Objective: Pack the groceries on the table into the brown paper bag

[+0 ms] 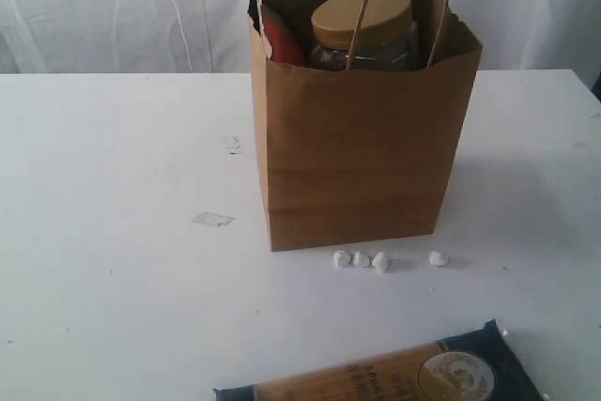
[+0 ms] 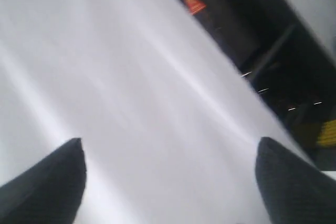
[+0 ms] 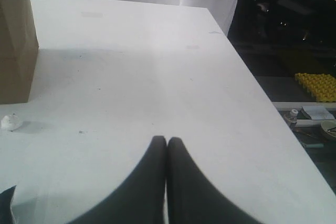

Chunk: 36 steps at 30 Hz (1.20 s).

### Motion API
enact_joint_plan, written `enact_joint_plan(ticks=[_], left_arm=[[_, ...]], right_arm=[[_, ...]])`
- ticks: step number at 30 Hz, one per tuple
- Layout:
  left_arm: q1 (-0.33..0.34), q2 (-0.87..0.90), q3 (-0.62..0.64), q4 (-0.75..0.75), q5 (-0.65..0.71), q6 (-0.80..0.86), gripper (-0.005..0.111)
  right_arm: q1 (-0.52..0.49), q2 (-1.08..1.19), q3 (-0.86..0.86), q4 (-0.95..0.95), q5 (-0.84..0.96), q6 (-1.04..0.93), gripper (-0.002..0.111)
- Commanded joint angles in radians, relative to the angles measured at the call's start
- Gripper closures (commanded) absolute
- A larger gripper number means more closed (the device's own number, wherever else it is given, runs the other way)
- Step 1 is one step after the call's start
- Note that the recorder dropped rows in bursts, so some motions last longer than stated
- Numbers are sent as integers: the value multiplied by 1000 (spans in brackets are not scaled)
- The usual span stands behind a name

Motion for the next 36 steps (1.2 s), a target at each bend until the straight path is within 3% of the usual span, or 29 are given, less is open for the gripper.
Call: enact_joint_plan(ticks=[1,5,7,9,11,16,18,22,26,30,33,36], left_arm=[[1,-79,-2,53,543,-38,62],[14,-73,14,31,1169,24,106],[78,-50,55,29,1376,69,106],[177,-32,124,8,1421,101,107],[288,-26,213,-68,1376,140,107],[612,-26,516,-417,1129,118,107],[714,-28,645,-488,1015,95,107],[878,-53,902,-509,768,-178,107],[990,-113,1087,-478,384,-383,107],[1033,-221,1154,-550,99,-293,107],[1035,-366,1172,-684,8,-124,107],[1035,-540,1172,-712,80,-110,107]], right_arm=[[-1,-6,1,-7,-11,6,108],[-1,-6,1,-7,-11,6,108],[-1,-6,1,-7,-11,6,108],[-1,-6,1,-7,-11,6,108],[-1,-6,1,-7,-9,6,108],[-1,-6,1,-7,-9,6,108],[-1,-6,1,-7,-9,6,108],[-1,-6,1,-7,-9,6,108],[-1,-6,1,-7,-9,6,108],[-1,-6,1,-7,-9,6,108],[-1,-6,1,-7,-9,6,108],[-1,-6,1,-7,-9,6,108]])
